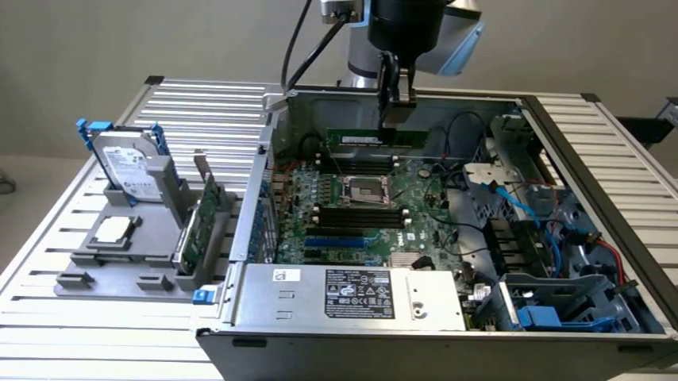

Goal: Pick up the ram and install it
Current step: 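Insert the ram into the slot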

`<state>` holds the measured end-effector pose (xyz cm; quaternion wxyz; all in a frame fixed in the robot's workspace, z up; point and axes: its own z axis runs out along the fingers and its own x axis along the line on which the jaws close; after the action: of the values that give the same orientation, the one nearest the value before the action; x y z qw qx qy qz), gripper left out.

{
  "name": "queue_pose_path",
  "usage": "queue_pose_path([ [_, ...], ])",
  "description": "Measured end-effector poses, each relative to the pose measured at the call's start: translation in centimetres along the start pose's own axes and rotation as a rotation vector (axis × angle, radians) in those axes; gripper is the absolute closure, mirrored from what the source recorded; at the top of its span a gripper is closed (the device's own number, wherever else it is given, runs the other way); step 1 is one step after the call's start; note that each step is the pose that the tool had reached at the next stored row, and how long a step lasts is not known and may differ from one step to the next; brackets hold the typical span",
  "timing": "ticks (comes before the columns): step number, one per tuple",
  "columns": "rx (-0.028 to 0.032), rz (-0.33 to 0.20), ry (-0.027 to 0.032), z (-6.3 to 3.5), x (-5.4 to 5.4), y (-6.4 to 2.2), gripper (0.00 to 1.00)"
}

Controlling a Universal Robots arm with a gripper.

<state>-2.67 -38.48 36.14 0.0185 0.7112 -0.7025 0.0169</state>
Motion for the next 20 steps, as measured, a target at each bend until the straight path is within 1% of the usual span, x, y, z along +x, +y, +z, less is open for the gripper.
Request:
queue_pose_path([
  [3,0.0001,0.000,-0.0001,0.03,0.0,0.00,0.86],
  [5,-0.0001,0.000,0.0000,0.38,0.1,0.16,0.86],
  [9,-0.0068,-0.002,-0.0013,1.16,1.2,0.29,0.86],
  [13,-0.0114,-0.003,-0.0021,1.93,2.1,0.45,0.86],
  [20,-0.0116,-0.004,-0.0021,3.23,2.7,0.77,0.86],
])
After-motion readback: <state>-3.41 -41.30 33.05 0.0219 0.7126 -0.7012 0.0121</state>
